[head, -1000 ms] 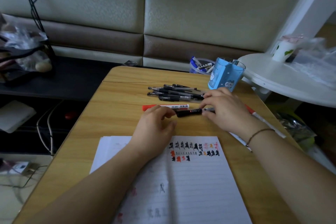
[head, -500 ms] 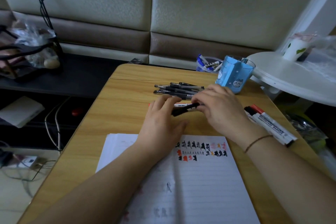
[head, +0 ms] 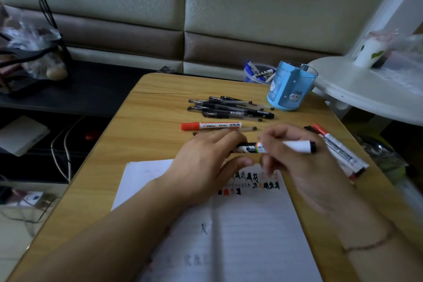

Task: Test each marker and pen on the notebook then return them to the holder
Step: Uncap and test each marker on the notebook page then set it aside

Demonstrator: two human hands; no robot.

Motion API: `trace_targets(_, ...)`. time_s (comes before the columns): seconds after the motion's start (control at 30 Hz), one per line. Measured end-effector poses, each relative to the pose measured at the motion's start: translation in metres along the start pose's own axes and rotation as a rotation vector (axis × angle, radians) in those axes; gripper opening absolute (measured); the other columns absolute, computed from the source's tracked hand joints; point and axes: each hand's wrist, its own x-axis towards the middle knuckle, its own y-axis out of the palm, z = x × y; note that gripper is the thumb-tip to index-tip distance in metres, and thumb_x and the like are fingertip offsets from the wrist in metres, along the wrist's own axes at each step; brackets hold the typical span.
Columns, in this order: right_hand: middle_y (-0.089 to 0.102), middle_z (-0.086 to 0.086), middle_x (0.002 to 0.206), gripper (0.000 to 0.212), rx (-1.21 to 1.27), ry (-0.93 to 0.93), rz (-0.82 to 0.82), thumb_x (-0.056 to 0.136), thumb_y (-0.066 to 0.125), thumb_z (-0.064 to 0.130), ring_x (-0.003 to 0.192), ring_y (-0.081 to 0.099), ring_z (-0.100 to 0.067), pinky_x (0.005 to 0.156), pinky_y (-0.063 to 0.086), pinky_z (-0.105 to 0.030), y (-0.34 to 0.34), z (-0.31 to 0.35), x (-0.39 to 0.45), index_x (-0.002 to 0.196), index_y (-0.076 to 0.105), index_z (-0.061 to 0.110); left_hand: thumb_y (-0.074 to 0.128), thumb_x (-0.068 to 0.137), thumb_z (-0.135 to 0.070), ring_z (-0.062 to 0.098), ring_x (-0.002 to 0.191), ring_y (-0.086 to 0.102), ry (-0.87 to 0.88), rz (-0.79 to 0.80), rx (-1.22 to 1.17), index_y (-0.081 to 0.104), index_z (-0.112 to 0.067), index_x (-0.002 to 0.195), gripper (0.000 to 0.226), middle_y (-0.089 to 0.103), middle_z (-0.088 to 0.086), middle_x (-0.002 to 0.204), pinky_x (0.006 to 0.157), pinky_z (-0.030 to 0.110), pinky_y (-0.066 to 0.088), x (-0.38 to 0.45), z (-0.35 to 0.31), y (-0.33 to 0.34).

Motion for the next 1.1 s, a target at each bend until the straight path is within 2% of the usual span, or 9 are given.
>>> trace_targets(0.13,0.066,-0.005,0.061,0.021,-0.174,-0.028,-0.089,0.078,0.069,0.045,0.057,0.059,-0.02,0.058,0.048,-0.045,0.017,-0.014,0.0,0.073,0.064,0.026,0.046,0.095,-0.025,0.025,0.072,0.054,0.073,0.127,0.053,0.059,-0.009,0.095,0.021,0.059,0.003,0.084,0.059,0.032,0.04,0.0,-0.002,0.003)
trace_targets(0.27,0.066,-0.005,0.063,0.025,-0.291,-0.125,0.028,0.083,0.06,0.045,0.06,0.061,-0.025,0.058,0.05,-0.049,0.011,-0.012,0.001,0.068,0.055,0.027,0.045,0.096,-0.029,0.024,0.069,0.058,0.043,0.229,-0.145,0.056,-0.016,0.101,0.018,0.062,-0.01,0.086,0.055,0.036,0.044,-0.001,-0.003,-0.004)
trace_targets(0.37,0.06,-0.012,0.06,0.027,-0.269,-0.177,0.096,0.085,0.06,0.04,0.055,0.055,-0.032,0.05,0.044,-0.043,0.004,-0.008,0.0,0.069,0.051,0.019,0.048,0.098,-0.033,0.019,0.057,0.051,0.07,0.228,-0.202,0.051,-0.028,0.101,0.006,0.048,-0.018,0.069,0.049,0.032,0.039,-0.001,-0.006,-0.007)
trace_targets(0.5,0.06,-0.015,0.065,0.022,-0.312,-0.192,0.175,0.083,0.062,0.037,0.055,0.055,-0.026,0.048,0.043,-0.035,-0.004,0.0,-0.001,0.073,0.055,0.019,0.05,0.097,-0.042,0.016,0.048,0.042,0.067,0.213,-0.206,0.053,-0.026,0.105,0.018,0.049,-0.007,0.058,0.045,0.034,0.039,-0.001,-0.003,-0.005)
trace_targets(0.6,0.067,-0.011,0.072,0.017,-0.215,-0.189,0.123,0.082,0.063,0.038,0.063,0.066,-0.018,0.058,0.054,-0.029,-0.01,0.003,-0.007,0.082,0.066,0.022,0.051,0.093,-0.046,0.01,0.052,0.049,-0.023,0.19,-0.308,0.051,-0.022,0.123,0.038,0.053,-0.006,0.064,0.049,0.032,0.042,-0.003,-0.002,-0.004)
trace_targets(0.7,0.072,-0.016,0.082,0.039,-0.004,-0.12,0.091,0.082,0.065,0.053,0.079,0.07,-0.032,0.069,0.058,-0.037,-0.013,-0.004,-0.016,0.098,0.073,0.018,0.039,0.089,-0.024,0.015,0.065,0.05,-0.115,0.069,-0.43,0.041,-0.012,0.132,0.045,0.05,-0.002,0.077,0.059,0.031,0.039,-0.005,0.003,-0.003)
trace_targets(0.87,0.065,-0.013,0.059,0.023,-0.189,0.031,-0.126,0.069,0.08,0.036,0.05,0.059,-0.026,0.044,0.047,-0.031,0.001,-0.031,-0.021,0.073,0.066,0.018,0.035,0.082,0.02,0.022,0.091,0.052,-0.19,-0.068,-0.393,0.034,-0.013,0.133,0.061,0.052,0.004,0.102,0.077,0.035,0.048,-0.004,0.01,0.005)
trace_targets(1.0,0.055,-0.013,0.051,0.027,-0.282,-0.023,-0.204,0.081,0.077,0.019,0.044,0.045,-0.03,0.04,0.037,-0.042,0.009,-0.046,-0.021,0.063,0.057,0.013,0.046,0.088,0.019,0.019,0.103,0.063,-0.225,-0.073,-0.45,0.034,-0.023,0.136,0.065,0.061,0.002,0.115,0.079,0.026,0.054,-0.004,0.01,0.008)
trace_targets(1.1,0.048,-0.008,0.046,0.034,-0.297,-0.043,-0.231,0.084,0.073,0.015,0.042,0.039,-0.021,0.042,0.032,-0.034,0.008,-0.05,-0.022,0.058,0.051,0.013,0.06,0.088,0.013,0.011,0.099,0.068,-0.305,-0.092,-0.522,0.039,-0.027,0.133,0.064,0.067,0.0,0.115,0.083,0.025,0.056,-0.004,0.008,0.006)
